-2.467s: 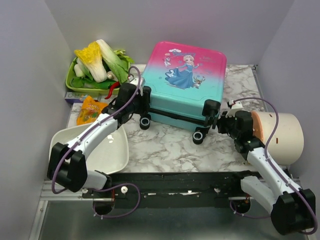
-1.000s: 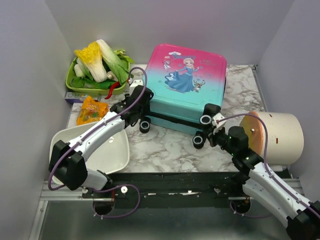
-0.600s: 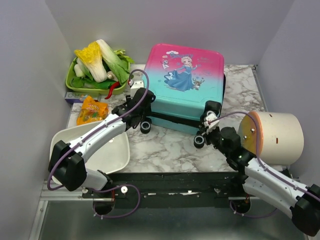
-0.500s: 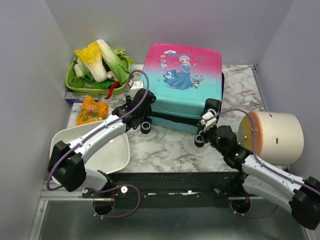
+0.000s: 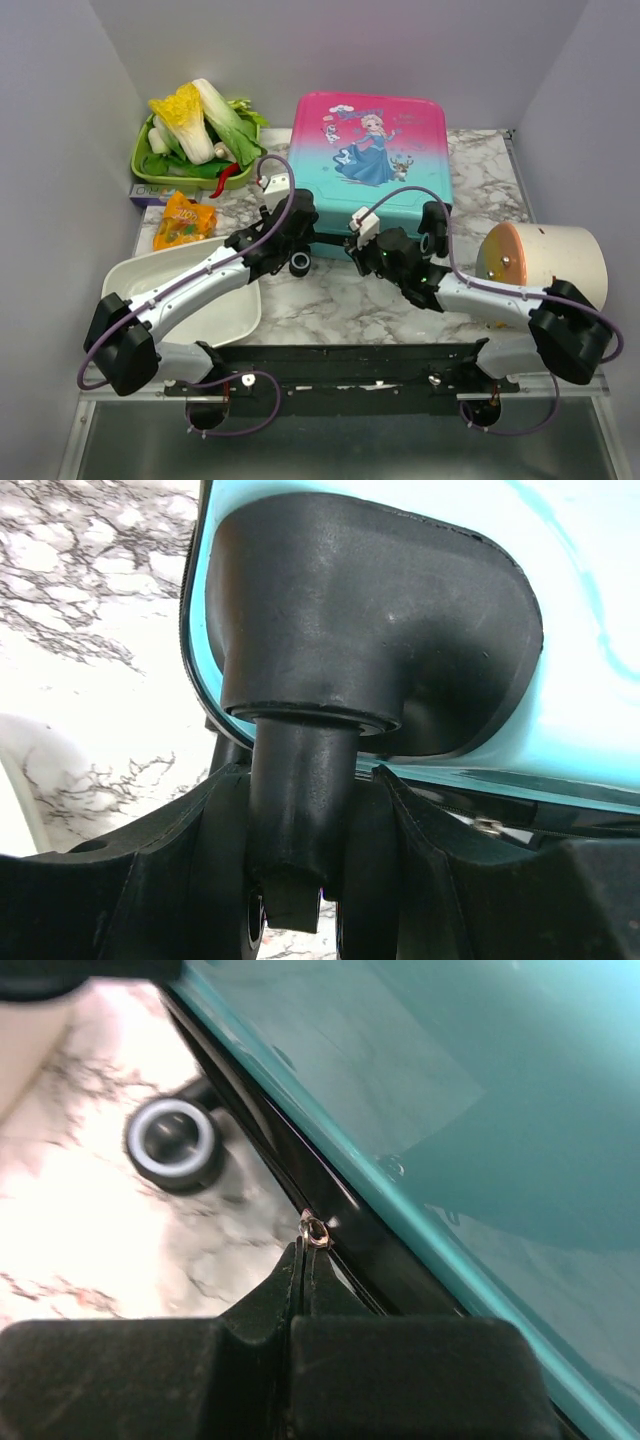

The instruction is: Open, take out, and arrange the luggage

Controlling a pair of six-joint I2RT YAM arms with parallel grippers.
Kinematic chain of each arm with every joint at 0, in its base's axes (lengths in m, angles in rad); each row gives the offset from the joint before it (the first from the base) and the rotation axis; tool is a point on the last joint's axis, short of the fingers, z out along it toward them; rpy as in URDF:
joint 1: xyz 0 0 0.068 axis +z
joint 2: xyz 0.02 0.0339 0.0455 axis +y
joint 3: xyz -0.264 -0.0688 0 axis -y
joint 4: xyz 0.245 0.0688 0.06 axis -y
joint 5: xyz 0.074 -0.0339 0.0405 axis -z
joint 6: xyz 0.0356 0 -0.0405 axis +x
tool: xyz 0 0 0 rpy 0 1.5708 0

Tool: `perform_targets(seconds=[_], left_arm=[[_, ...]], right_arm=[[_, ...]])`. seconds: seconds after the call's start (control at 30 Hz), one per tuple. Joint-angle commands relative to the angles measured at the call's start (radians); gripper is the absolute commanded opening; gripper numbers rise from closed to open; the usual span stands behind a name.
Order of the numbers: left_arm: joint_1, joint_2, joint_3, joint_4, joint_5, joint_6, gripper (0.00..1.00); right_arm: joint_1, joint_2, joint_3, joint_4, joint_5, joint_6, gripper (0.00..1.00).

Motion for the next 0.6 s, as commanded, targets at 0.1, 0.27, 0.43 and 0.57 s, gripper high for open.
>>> perform_targets(seconds=[0.1, 0.27, 0.43, 0.57], left_arm=[[-0.056, -0.037, -0.006, 0.149, 0.021, -0.076, 0.00], [-0.055, -0.063, -0.023, 0.091, -0.006, -0.079, 0.00], [-0.064, -0.097, -0.098, 0.097, 0.017, -0.142, 0.00], [-0.156, -0.058, -0.091, 0.118, 0.002, -0.189, 0.00]], right_arm=[[0.098, 0.122, 0.179, 0.293, -0.293, 0.108, 0.01], [0.082, 0.136, 0.183, 0.214, -0.099, 0.136, 0.01], [-0.027, 0.118, 0.173, 0.195, -0.174, 0.201, 0.01], [-0.059, 0.116, 0.215, 0.185, -0.233, 0.178, 0.01]])
